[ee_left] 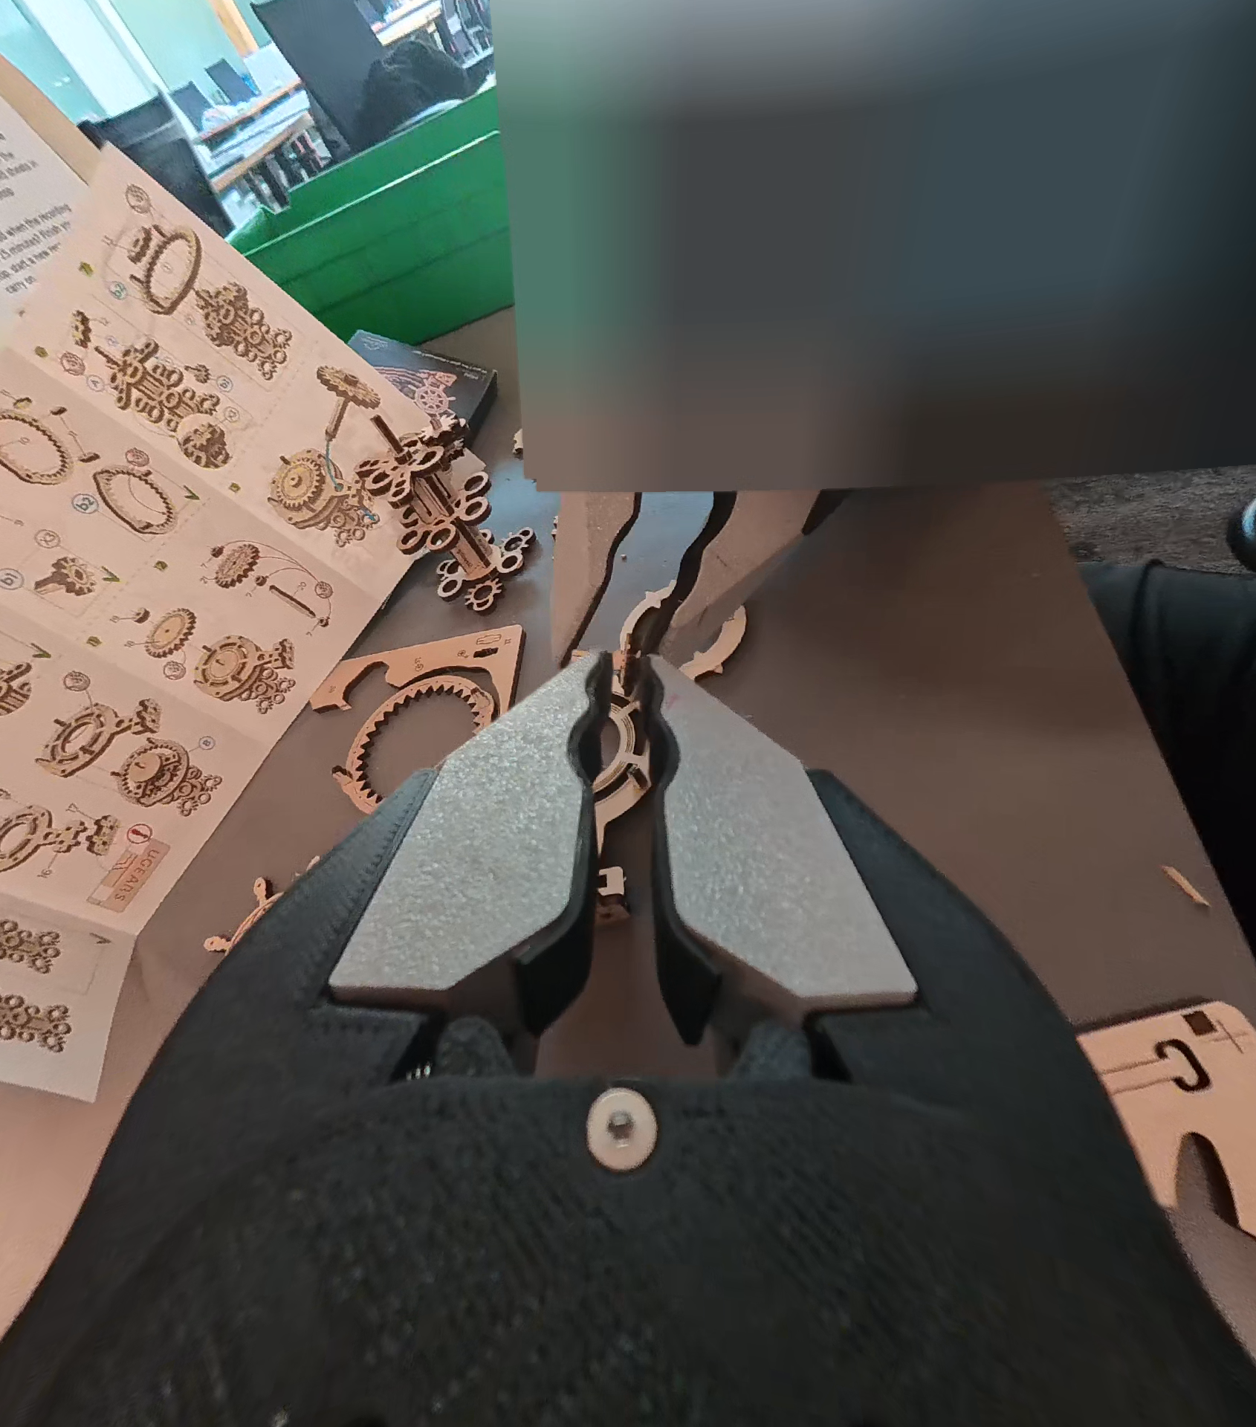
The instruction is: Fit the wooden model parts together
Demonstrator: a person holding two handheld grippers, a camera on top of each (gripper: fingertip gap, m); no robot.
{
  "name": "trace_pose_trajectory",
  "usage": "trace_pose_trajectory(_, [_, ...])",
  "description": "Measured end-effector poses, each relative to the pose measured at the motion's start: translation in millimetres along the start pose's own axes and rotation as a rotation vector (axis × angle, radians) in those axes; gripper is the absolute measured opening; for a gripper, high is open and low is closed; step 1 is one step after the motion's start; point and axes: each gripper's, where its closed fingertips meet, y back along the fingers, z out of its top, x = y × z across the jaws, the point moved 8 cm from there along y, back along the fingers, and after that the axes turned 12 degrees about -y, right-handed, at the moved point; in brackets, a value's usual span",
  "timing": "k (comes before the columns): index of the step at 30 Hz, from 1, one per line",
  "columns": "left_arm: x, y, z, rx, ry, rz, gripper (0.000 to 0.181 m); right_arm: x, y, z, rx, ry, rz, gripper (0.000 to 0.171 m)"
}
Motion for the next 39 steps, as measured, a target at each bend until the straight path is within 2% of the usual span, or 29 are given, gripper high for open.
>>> trace_pose_trajectory(9, [-5.7,-3.5,-0.7,0.039,-0.134,0.021,0.000,2.0,-1.5,-0.2,0.006,0.004,0.006,0.014])
trace_pose_trajectory(18, [-13.4,3.2,2.0,-0.057,-0.291,-0.022,0.000,0.0,7.3,4.6,-0.092,-0.134,0.148,0.025])
trace_pose_trajectory(19, [-14.9,3.5,1.7,-0.077,-0.303,-0.032,0.000,1.8,8.0,4.6,-0.094,-0.132,0.173,0.024])
trace_pose_trajectory(20, [-15.6,3.8,1.3,-0.093,-0.304,-0.037,0.000,4.4,8.4,4.7,-0.094,-0.126,0.200,0.015])
trace_pose_trajectory(28, [-14.9,4.5,-2.5,-0.122,-0.208,-0.086,0.001,7.1,8.3,4.9,-0.086,-0.069,0.176,0.014])
trace_pose_trajectory(33, [-9.3,2.4,-5.0,-0.083,-0.109,-0.110,0.009,9.3,7.6,4.3,-0.068,-0.014,0.143,0.014])
trace_pose_trajectory(39, [-8.6,-1.2,-7.2,-0.033,-0.058,-0.155,0.008,13.6,4.3,2.8,-0.027,0.043,0.118,0.014])
